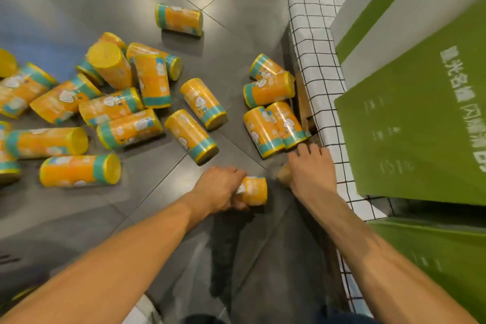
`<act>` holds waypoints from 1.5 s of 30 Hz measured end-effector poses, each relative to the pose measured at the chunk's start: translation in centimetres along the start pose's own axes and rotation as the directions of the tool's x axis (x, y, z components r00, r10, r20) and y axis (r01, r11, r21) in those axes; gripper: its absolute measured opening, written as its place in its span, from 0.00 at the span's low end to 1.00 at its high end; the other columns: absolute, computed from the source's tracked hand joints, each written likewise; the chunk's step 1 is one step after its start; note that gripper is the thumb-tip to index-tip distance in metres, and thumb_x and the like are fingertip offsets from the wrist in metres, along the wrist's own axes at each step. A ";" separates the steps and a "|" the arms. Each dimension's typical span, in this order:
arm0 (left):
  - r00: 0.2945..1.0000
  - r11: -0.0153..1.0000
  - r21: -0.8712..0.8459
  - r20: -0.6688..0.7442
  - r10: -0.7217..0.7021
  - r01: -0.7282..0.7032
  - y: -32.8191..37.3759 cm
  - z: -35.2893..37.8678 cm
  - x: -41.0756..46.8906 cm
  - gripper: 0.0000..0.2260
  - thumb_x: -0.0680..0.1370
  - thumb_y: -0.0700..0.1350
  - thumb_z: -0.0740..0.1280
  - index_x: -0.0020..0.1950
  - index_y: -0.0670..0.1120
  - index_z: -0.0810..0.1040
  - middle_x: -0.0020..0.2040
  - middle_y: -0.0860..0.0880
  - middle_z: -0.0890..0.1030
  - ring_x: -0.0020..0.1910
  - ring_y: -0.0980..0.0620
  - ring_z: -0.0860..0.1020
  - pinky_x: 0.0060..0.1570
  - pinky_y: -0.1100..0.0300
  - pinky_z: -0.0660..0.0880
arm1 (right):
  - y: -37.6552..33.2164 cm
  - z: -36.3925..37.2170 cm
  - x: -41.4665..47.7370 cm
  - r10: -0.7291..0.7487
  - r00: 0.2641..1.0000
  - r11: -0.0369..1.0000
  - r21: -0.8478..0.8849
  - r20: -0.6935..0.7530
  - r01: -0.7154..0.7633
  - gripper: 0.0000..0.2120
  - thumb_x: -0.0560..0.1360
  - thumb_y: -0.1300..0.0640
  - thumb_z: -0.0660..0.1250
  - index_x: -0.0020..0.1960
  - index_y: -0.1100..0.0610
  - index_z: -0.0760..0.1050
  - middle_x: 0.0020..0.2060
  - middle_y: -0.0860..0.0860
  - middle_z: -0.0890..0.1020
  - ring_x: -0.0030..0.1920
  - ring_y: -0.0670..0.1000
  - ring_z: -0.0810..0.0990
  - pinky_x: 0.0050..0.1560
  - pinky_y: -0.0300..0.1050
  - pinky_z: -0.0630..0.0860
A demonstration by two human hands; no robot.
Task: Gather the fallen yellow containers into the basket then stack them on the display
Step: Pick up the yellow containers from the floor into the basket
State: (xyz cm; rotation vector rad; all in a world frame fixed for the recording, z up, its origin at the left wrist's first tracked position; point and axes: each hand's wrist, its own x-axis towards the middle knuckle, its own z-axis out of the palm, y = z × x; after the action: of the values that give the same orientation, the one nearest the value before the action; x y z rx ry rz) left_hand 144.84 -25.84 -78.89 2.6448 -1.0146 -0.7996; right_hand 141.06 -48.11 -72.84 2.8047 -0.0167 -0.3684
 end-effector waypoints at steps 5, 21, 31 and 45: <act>0.924 0.832 -0.434 0.004 -0.383 0.347 -0.9 -0.1 -1.8 0.29 0.70 0.73 0.69 0.59 0.54 0.69 0.51 0.53 0.78 0.49 0.47 0.79 0.45 0.52 0.74 | -1.2 -1.4 -0.5 0.156 0.981 0.925 0.331 0.113 -0.185 0.36 0.66 0.29 0.74 0.61 0.54 0.75 0.53 0.54 0.79 0.53 0.58 0.80 0.48 0.53 0.76; 0.632 0.428 -0.846 -0.146 -0.761 0.319 -2.2 -15.2 -11.3 0.31 0.71 0.70 0.71 0.64 0.50 0.73 0.59 0.53 0.80 0.58 0.48 0.79 0.56 0.52 0.75 | -3.4 -12.4 0.9 -0.213 0.912 -0.057 0.927 0.351 -0.370 0.39 0.58 0.40 0.79 0.64 0.53 0.75 0.53 0.55 0.85 0.50 0.54 0.87 0.54 0.57 0.83; 0.372 0.403 -0.897 -0.316 -0.873 0.183 -2.5 -28.4 -25.2 0.33 0.69 0.72 0.70 0.63 0.49 0.76 0.59 0.51 0.82 0.60 0.47 0.80 0.56 0.51 0.74 | -10.1 -30.2 -0.8 -0.381 0.924 -0.079 0.997 -0.023 -0.008 0.19 0.71 0.45 0.79 0.57 0.52 0.79 0.48 0.49 0.88 0.45 0.43 0.86 0.43 0.38 0.80; -0.208 0.138 -0.966 -0.184 -0.961 0.217 -7.2 -24.8 -51.0 0.24 0.74 0.67 0.71 0.39 0.46 0.79 0.38 0.48 0.81 0.41 0.47 0.80 0.38 0.53 0.71 | -28.9 -45.5 -10.6 -0.747 0.639 0.270 0.795 -0.183 0.543 0.33 0.65 0.28 0.73 0.58 0.52 0.73 0.49 0.48 0.82 0.50 0.51 0.81 0.51 0.52 0.78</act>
State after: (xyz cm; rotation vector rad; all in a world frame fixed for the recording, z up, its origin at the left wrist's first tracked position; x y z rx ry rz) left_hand 130.99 13.35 -39.64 1.9647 1.1812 0.4235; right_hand 141.51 -6.21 -37.24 3.4675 1.3415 -1.1479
